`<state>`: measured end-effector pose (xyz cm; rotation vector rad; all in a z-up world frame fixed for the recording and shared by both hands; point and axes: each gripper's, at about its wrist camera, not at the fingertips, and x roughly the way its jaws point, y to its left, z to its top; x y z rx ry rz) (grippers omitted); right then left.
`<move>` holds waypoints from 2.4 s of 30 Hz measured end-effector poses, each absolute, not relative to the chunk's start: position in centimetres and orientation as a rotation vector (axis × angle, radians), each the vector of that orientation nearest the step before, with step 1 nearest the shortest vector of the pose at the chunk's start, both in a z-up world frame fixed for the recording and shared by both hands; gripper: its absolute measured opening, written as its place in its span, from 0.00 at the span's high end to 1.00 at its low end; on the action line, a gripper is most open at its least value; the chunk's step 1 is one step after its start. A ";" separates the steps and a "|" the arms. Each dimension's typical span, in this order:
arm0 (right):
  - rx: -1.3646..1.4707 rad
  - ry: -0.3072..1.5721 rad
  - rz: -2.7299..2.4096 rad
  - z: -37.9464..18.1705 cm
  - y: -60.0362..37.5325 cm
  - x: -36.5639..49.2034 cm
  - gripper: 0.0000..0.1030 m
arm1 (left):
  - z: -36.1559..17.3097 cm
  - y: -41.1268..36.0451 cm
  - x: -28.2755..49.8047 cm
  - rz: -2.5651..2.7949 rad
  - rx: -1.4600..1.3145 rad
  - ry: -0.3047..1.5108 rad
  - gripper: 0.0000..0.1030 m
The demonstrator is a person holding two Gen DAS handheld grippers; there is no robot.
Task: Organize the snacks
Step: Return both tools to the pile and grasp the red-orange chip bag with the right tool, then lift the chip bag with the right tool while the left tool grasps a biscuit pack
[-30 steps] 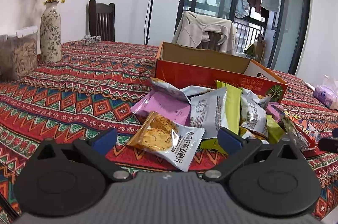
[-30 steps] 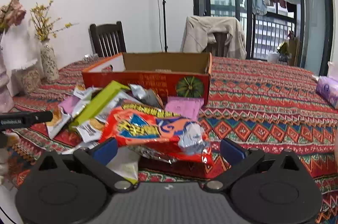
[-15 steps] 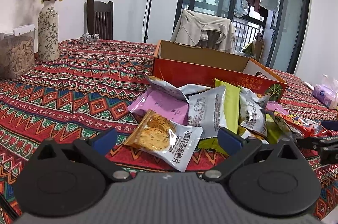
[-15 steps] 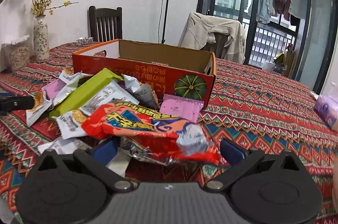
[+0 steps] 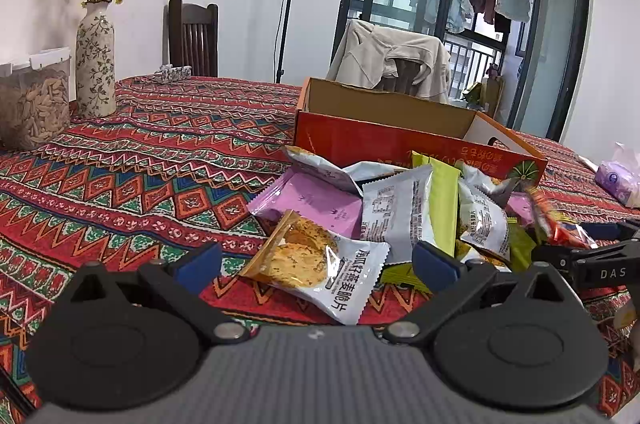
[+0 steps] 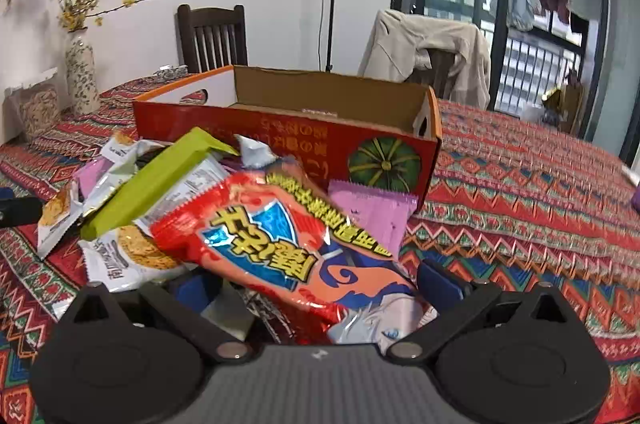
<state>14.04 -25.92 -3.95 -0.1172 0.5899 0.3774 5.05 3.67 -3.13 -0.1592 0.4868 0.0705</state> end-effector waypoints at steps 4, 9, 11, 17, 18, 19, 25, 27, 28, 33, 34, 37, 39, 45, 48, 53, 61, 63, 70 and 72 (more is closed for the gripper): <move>-0.051 0.592 0.396 -4.2 -26.9 14.1 0.00 | -3.2 3.6 5.4 0.076 -0.160 0.496 0.00; -0.013 0.587 0.411 -4.3 -27.5 14.1 0.11 | -3.3 3.2 5.6 0.073 -0.159 0.502 0.00; 0.014 0.578 0.401 -4.2 -27.9 14.0 0.19 | -3.3 3.1 5.6 0.072 -0.157 0.503 0.00; 0.072 0.503 0.365 -3.8 -29.2 13.1 0.28 | -3.3 2.9 5.8 0.082 -0.139 0.510 0.00; 0.078 0.488 0.356 -3.7 -29.4 12.9 0.28 | -3.3 2.9 5.9 0.085 -0.137 0.512 0.00; 0.084 0.475 0.348 -3.6 -29.5 12.8 0.29 | -3.2 3.0 6.0 0.090 -0.138 0.517 0.00; 0.140 0.444 0.329 -3.4 -30.6 12.5 0.30 | -3.2 3.5 7.3 0.083 -0.126 0.574 0.00; 0.146 0.441 0.331 -3.4 -30.8 12.5 0.30 | -3.3 3.4 7.9 0.072 -0.104 0.597 0.00; 0.146 0.439 0.331 -3.4 -30.8 12.4 0.30 | -3.3 3.4 8.3 0.067 -0.090 0.612 0.00; 0.149 0.434 0.332 -3.5 -30.9 12.3 0.33 | -3.9 3.4 10.1 0.060 -0.035 0.670 0.00; 0.151 0.434 0.333 -3.5 -30.9 12.3 0.33 | -4.1 3.4 10.5 0.054 -0.031 0.682 0.00; 0.156 0.435 0.334 -3.6 -31.1 12.3 0.33 | -4.6 4.1 11.1 0.041 -0.051 0.710 0.00; 0.158 0.436 0.335 -3.6 -31.1 12.3 0.33 | -4.8 4.6 11.1 0.024 -0.080 0.709 0.00; 0.165 0.444 0.338 -3.6 -31.2 12.5 0.33 | -4.6 5.3 10.3 -0.011 -0.116 0.672 0.19; 0.167 0.444 0.340 -3.6 -31.2 12.5 0.33 | -4.6 5.4 9.8 0.011 -0.116 0.657 0.27; 0.167 0.445 0.340 -3.6 -31.2 12.5 0.33 | -4.5 5.5 9.1 0.024 -0.129 0.639 0.36; 0.169 0.438 0.339 -3.7 -31.3 12.4 0.33 | -3.3 4.4 7.7 0.029 -0.086 0.577 0.54; 0.171 0.436 0.339 -3.7 -31.4 12.4 0.33 | -3.2 4.2 7.8 0.023 -0.087 0.584 0.66; 0.181 0.438 0.343 -3.6 -31.5 12.3 0.33 | -3.1 4.8 7.2 0.038 -0.106 0.595 0.54; 0.182 0.438 0.344 -3.6 -31.5 12.3 0.33 | -2.9 4.8 6.8 0.085 -0.067 0.569 0.17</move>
